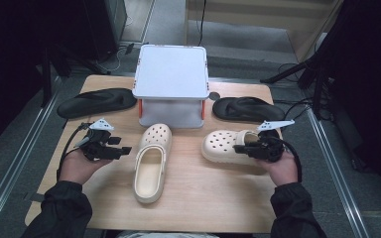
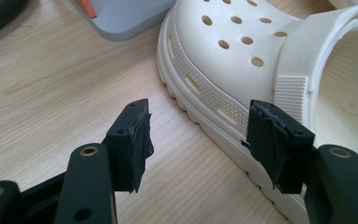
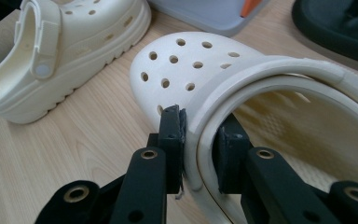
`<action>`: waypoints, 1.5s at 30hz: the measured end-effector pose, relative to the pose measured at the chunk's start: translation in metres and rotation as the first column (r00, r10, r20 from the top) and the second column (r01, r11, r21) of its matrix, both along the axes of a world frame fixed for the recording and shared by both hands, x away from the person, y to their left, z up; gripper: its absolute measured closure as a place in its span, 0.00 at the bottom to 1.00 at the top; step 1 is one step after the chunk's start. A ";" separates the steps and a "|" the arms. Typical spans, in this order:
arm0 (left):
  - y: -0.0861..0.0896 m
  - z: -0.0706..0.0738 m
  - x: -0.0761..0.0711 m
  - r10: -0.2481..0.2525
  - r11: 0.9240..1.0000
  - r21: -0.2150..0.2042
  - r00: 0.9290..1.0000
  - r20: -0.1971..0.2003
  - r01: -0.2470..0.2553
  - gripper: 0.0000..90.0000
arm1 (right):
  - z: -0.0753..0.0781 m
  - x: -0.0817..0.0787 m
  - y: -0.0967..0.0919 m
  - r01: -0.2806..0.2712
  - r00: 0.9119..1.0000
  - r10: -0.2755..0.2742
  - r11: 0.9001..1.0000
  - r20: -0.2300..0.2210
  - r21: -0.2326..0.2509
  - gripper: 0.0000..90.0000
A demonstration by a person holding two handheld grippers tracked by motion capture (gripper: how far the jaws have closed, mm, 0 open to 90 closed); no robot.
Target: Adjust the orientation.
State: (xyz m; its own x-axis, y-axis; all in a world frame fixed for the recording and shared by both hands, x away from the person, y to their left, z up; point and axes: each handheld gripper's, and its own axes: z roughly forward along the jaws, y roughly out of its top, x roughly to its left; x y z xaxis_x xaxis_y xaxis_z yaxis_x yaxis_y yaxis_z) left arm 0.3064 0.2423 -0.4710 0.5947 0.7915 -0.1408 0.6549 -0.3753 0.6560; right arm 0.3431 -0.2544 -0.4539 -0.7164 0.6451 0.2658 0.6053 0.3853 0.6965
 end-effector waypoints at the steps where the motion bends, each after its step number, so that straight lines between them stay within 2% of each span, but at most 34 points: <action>1: 0.000 0.000 -0.001 0.003 1.000 -0.003 1.000 0.002 -0.003 0.45 | 0.000 0.000 0.006 -0.005 1.000 0.005 1.000 0.005 0.000 0.85; 4: 0.000 0.001 -0.005 0.000 1.000 -0.003 1.000 0.015 0.000 0.45 | -0.001 0.001 0.021 -0.005 1.000 0.005 1.000 0.001 -0.004 0.85; 8: 0.000 0.002 -0.010 0.004 1.000 -0.012 1.000 0.012 -0.004 0.45 | -0.004 0.006 0.036 0.008 1.000 -0.008 1.000 -0.026 0.008 0.85; 15: 0.000 0.001 -0.017 0.002 1.000 -0.005 1.000 0.014 -0.002 0.45 | -0.007 0.015 0.064 0.056 0.998 -0.054 0.997 -0.046 0.045 0.85; 19: 0.001 0.001 -0.019 0.007 1.000 -0.007 1.000 0.016 -0.007 0.45 | -0.011 0.019 0.076 0.070 0.996 -0.068 0.997 -0.051 0.038 0.85; 30: 0.000 0.000 -0.021 0.003 1.000 -0.011 1.000 0.016 -0.003 0.45 | -0.021 0.026 0.089 0.116 0.992 -0.114 0.993 -0.060 0.028 0.83; 35: 0.000 0.000 -0.020 0.000 1.000 -0.008 1.000 0.016 0.000 0.45 | -0.023 0.029 0.089 0.120 0.991 -0.116 0.992 -0.073 0.044 0.82; 39: 0.001 0.000 -0.020 0.000 1.000 -0.009 1.000 0.014 0.000 0.45 | -0.021 0.027 0.087 0.108 0.993 -0.106 0.994 -0.045 0.028 0.75; 45: 0.002 -0.002 -0.020 0.004 1.000 -0.004 1.000 0.004 -0.004 0.45 | -0.007 0.022 0.072 0.105 0.994 -0.105 0.993 -0.011 0.046 0.69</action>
State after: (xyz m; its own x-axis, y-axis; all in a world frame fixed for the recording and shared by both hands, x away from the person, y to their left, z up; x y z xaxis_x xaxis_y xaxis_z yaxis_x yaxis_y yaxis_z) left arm 0.2868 0.2441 -0.4730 0.5918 0.7936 -0.1415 0.6536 -0.3697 0.6604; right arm 0.3651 -0.1828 -0.4608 -0.6431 0.7034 0.3028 0.6466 0.2870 0.7068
